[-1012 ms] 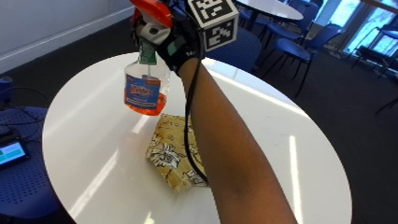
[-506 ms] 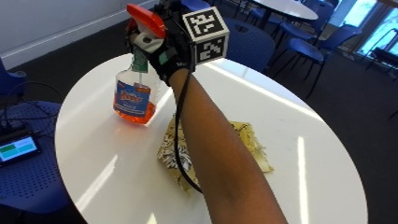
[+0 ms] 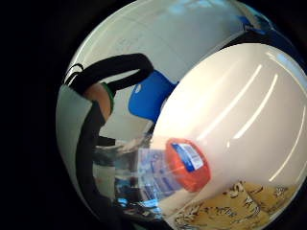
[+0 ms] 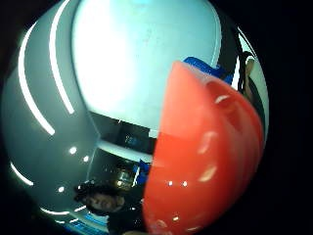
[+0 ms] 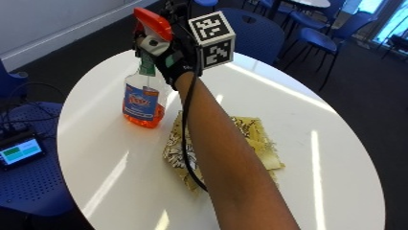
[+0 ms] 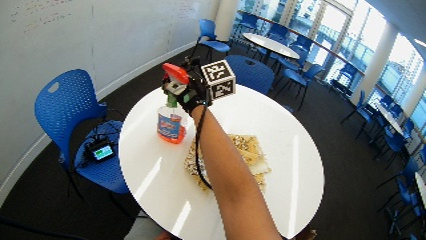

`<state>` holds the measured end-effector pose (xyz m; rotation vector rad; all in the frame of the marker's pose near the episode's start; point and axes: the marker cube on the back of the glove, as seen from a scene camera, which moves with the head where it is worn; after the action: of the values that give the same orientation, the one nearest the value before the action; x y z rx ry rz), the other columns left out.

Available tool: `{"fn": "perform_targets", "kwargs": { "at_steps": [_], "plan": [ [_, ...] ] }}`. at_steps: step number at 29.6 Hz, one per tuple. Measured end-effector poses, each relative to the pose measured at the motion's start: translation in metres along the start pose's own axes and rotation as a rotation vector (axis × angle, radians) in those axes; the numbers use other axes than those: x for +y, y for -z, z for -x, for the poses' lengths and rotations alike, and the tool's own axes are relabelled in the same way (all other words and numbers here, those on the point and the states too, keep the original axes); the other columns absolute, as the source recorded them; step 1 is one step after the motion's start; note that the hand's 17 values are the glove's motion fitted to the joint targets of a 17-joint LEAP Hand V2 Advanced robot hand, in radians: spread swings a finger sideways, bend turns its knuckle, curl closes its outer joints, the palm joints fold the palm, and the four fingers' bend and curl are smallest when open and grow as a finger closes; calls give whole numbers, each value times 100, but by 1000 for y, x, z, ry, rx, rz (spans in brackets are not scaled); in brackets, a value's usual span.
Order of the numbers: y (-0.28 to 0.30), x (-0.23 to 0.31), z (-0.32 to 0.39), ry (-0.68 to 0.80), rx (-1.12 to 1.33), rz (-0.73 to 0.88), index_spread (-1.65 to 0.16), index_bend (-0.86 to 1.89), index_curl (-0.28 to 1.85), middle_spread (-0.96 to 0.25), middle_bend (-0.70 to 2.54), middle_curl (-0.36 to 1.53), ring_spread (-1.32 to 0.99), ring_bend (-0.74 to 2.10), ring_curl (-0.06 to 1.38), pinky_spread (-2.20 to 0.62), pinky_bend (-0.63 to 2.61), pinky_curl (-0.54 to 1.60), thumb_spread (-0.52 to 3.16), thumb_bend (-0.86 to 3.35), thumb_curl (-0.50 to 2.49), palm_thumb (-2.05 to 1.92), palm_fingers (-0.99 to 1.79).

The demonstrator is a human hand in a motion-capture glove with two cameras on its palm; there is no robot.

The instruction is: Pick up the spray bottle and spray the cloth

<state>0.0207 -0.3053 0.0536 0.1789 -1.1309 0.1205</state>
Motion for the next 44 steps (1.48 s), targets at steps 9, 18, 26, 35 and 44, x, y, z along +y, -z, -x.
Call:
{"fn": "perform_targets", "kwargs": {
  "at_steps": [9,18,26,35,44],
  "plan": [
    [4,-11,25,50,2,45,-30,17,59,-21,54,53,-23,62,48,-26,35,46,38,-3,82,102,125],
    [9,-16,50,74,2,93,-31,17,59,-22,56,54,-24,62,49,-27,38,48,41,-3,82,101,124],
    [8,-19,48,61,-2,112,-32,16,59,-23,56,55,-25,61,49,-27,41,49,42,-3,82,100,124],
    [4,-12,30,21,-11,109,-32,17,59,-23,56,55,-26,60,49,-26,43,50,43,-3,83,100,123],
    [-24,5,-4,-57,-21,133,-32,14,57,-24,46,52,-25,62,49,-17,26,45,50,-6,78,93,103]
  ]
}}
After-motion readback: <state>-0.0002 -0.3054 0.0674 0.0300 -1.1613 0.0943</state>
